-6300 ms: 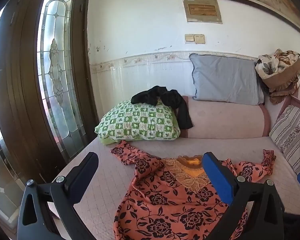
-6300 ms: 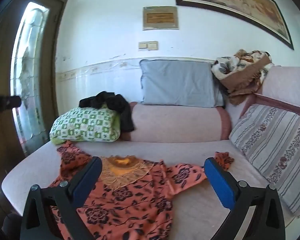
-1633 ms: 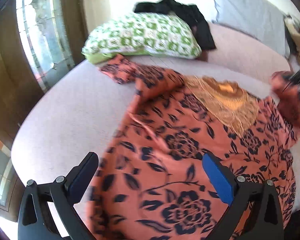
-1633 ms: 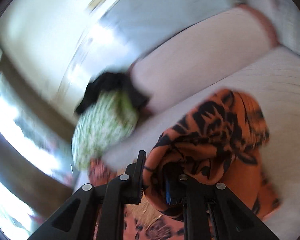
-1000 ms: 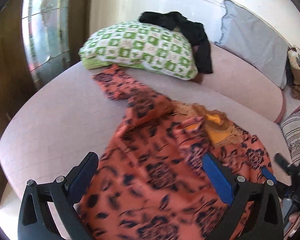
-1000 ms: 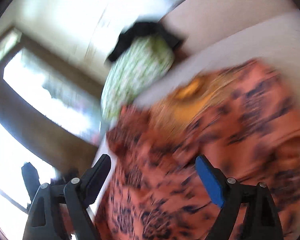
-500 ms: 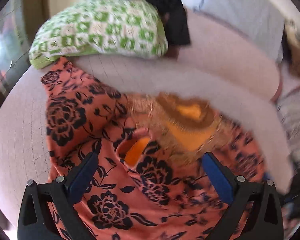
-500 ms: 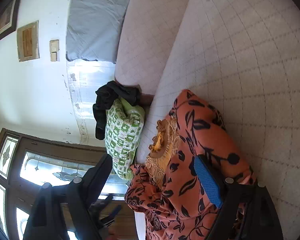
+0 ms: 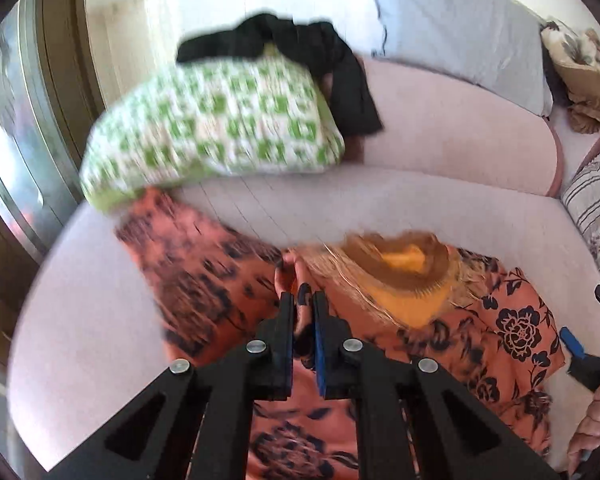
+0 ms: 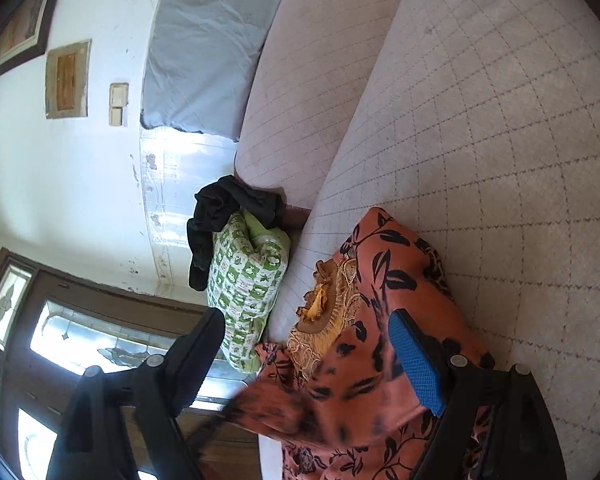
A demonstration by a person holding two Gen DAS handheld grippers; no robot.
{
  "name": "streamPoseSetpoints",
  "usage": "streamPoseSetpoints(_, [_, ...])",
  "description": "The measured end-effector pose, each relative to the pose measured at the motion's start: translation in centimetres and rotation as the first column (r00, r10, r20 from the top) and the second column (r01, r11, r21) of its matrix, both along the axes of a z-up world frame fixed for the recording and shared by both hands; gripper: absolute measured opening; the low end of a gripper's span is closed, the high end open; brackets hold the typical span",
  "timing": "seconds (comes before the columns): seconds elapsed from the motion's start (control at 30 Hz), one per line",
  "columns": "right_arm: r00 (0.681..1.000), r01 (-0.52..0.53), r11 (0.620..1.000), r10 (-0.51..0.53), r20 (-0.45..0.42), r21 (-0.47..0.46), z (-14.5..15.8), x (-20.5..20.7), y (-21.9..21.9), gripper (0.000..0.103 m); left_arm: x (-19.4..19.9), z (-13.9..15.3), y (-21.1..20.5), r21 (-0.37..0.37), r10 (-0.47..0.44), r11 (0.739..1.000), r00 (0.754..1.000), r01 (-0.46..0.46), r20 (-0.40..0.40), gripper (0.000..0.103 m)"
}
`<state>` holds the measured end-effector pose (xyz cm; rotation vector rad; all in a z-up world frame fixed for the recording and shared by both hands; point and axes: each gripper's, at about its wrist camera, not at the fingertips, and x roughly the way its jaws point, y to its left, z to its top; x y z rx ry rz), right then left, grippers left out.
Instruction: Fold small clothes
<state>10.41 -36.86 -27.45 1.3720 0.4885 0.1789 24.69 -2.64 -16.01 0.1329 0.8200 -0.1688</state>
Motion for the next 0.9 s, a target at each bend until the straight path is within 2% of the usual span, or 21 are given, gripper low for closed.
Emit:
streamPoseSetpoints(0.07, [1.0,-0.015,1.0,0.015,0.002,-0.021,0.3,0.2,0.5,0.086,0.0,-0.4,1.0,0.018,0.025,1.0,1.0,-0.024,-0.016,0.017])
streamPoseSetpoints(0.1, [1.0,-0.027,0.999,0.027,0.003,-0.03,0.4,0.4,0.8,0.086,0.2,-1.3,1.4,0.031,0.038,0.999,0.998,-0.036,-0.058,0.027])
streamPoseSetpoints(0.13, [0.999,-0.041,0.998,0.041,0.003,-0.037,0.4,0.7,1.0,0.086,0.4,-2.7,2.0,0.053,0.052,0.998,0.989,-0.045,-0.136,0.053])
streamPoseSetpoints(0.17, [0.998,-0.058,0.997,0.058,0.0,-0.044,0.4,1.0,1.4,0.086,0.5,-4.1,2.5,0.078,0.075,0.995,0.976,-0.06,-0.206,0.059])
streamPoseSetpoints(0.2, [0.997,-0.074,0.996,0.074,-0.003,-0.051,0.4,1.2,1.7,0.086,0.3,-5.0,2.9,0.087,0.089,0.994,0.967,-0.07,-0.238,0.059])
streamPoseSetpoints(0.27, [0.995,-0.099,0.993,0.099,-0.007,-0.071,0.5,1.6,2.4,0.086,-0.9,-5.8,3.4,0.09,0.091,0.993,0.965,-0.07,-0.246,0.059])
streamPoseSetpoints(0.37, [0.991,-0.134,0.987,0.135,0.007,-0.091,0.8,2.0,3.2,0.086,-2.7,-5.4,3.6,0.083,0.08,0.994,0.974,-0.064,-0.211,0.059])
streamPoseSetpoints(0.5, [0.978,-0.21,0.974,0.21,0.002,-0.085,0.3,2.9,4.7,0.086,-3.9,-4.0,3.0,0.032,0.047,0.999,0.989,-0.043,-0.142,0.061])
streamPoseSetpoints(0.57, [0.969,-0.245,0.967,0.243,-0.044,-0.063,-0.7,3.6,5.4,0.086,-4.1,-3.9,1.8,0.022,0.017,1.0,0.99,-0.014,-0.137,0.065])
streamPoseSetpoints(0.63, [0.956,-0.257,0.963,0.242,-0.167,-0.077,-2.2,4.2,5.8,0.085,-3.4,-4.5,0.6,0.038,0.004,0.999,0.99,0.001,-0.143,0.066])
streamPoseSetpoints(0.7, [0.943,-0.263,0.963,0.243,-0.229,-0.06,-3.5,4.6,5.9,0.084,-2.3,-5.8,-0.5,0.036,-0.006,0.999,0.984,0.012,-0.178,0.069])
streamPoseSetpoints(0.8, [0.946,-0.267,0.96,0.244,-0.216,-0.085,-3.0,4.6,6.1,0.086,-0.7,-9.1,-1.9,0.027,0.006,1.0,0.959,0.002,-0.282,0.069])
streamPoseSetpoints(0.9, [0.936,-0.293,0.948,0.258,-0.241,-0.124,-3.2,4.9,6.7,0.086,0.5,-12.3,-2.2,0.093,0.076,0.995,0.928,-0.045,-0.364,0.069])
